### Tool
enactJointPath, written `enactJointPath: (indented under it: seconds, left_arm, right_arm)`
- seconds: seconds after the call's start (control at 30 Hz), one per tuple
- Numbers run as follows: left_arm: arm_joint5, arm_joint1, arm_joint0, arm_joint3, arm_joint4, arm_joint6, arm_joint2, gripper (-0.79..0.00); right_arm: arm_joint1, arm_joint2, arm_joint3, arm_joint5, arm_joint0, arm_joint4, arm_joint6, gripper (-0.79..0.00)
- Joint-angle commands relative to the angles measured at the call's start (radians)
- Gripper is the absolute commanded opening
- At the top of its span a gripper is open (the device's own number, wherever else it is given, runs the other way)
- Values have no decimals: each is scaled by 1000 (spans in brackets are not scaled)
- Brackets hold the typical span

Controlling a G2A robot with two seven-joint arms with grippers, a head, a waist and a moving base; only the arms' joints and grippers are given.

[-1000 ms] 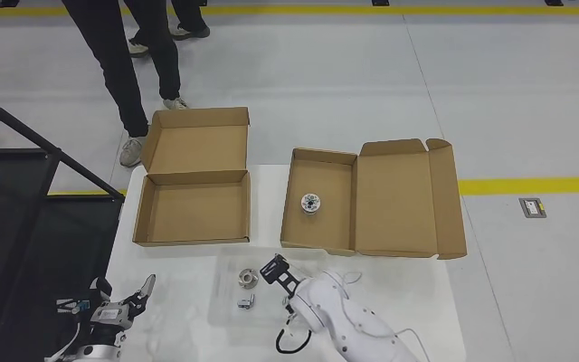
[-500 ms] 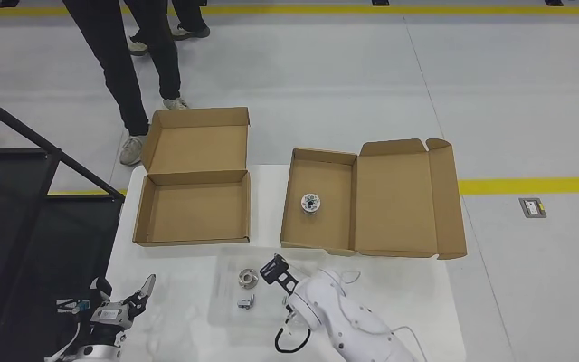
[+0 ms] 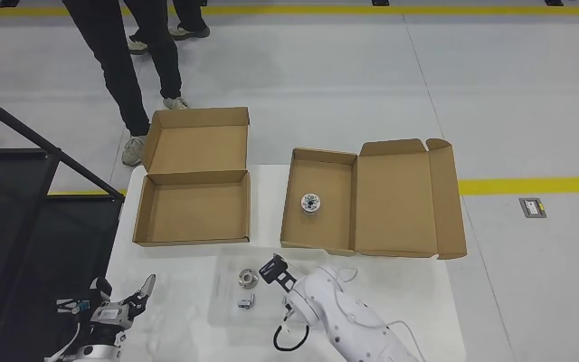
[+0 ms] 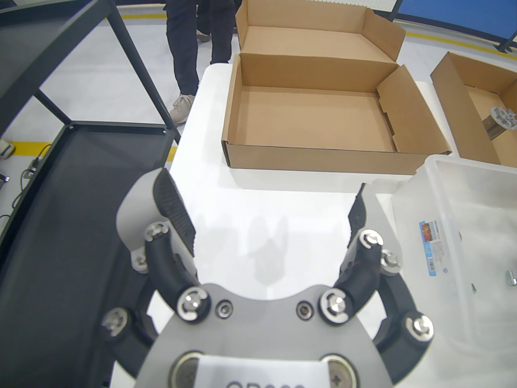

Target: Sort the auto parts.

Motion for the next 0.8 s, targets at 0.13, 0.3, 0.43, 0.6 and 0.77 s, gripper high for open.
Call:
enactJointPath:
  seconds: [0.13,0.3,0.43,0.6,0.77]
  left_arm:
    - [0,0,0,0,0,0,0,0]
    - [0,0,0,0,0,0,0,0]
    - [0,0,0,0,0,0,0,0]
    - [0,0,0,0,0,0,0,0]
    - [0,0,0,0,0,0,0,0]
  right_arm:
    - [-11,-5,18,5,10,4,4,-646]
    - [-17,-3,29,5,13,2,9,-653]
    - [-22,-3,41,-6,16,6,10,-643]
    - [-27,-1,56,-12,19,5,7,-785]
    - [-24,16,18,0,8,-19,-4,-785]
